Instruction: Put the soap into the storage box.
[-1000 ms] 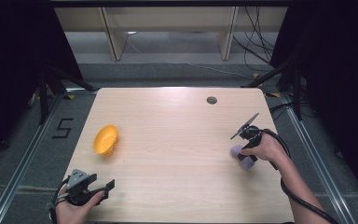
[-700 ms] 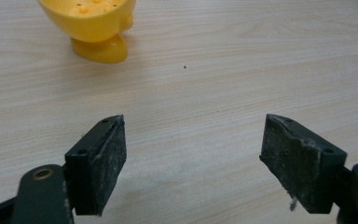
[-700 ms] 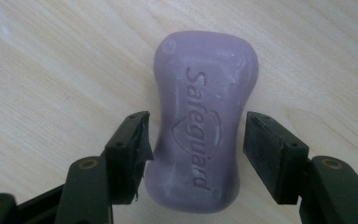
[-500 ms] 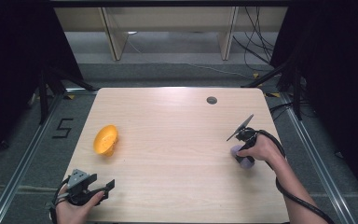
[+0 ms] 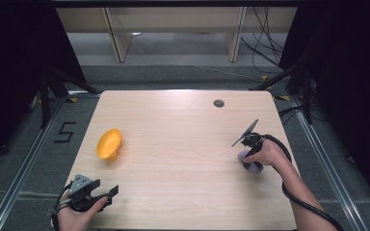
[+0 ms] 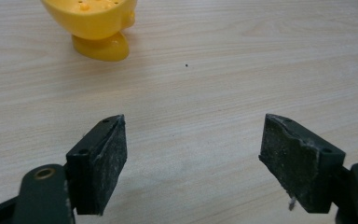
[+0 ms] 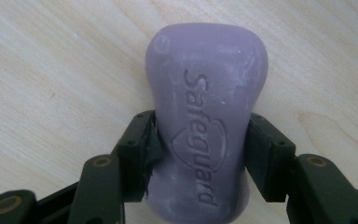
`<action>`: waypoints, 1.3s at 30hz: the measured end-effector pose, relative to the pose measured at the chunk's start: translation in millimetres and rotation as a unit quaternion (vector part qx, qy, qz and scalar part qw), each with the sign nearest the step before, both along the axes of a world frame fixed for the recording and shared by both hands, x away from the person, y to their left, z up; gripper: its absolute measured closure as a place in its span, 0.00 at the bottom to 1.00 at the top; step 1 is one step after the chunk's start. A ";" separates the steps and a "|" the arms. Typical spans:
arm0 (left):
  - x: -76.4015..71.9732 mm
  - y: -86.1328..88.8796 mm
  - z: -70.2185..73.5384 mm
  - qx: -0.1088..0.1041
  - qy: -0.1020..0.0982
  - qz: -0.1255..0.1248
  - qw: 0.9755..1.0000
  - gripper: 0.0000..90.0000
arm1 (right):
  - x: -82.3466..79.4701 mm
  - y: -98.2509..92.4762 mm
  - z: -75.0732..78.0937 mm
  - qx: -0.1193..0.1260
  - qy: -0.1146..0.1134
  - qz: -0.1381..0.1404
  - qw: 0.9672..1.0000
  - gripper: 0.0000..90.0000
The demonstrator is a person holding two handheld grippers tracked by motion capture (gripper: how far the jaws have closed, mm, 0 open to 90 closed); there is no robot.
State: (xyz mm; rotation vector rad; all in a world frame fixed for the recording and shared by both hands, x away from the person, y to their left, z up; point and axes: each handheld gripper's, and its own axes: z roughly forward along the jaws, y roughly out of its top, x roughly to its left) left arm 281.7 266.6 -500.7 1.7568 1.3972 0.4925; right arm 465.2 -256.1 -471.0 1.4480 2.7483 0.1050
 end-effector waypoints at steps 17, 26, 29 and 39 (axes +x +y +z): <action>-0.2 0.8 -0.1 0.000 0.001 0.002 1.000 0.25 | -7.9 1.6 0.9 0.000 -0.022 0.021 1.000 0.55; 0.0 1.7 -0.1 -0.001 0.000 -0.001 1.000 0.26 | -11.9 1.6 1.6 -0.002 -0.031 0.038 0.999 0.56; -0.4 1.8 0.5 0.003 0.002 0.002 1.000 0.26 | -12.5 0.9 1.6 -0.002 -0.034 0.043 0.998 0.56; -0.4 1.8 0.5 0.002 0.002 0.002 1.000 0.26 | -17.1 1.1 9.7 0.000 -0.046 0.058 0.997 0.56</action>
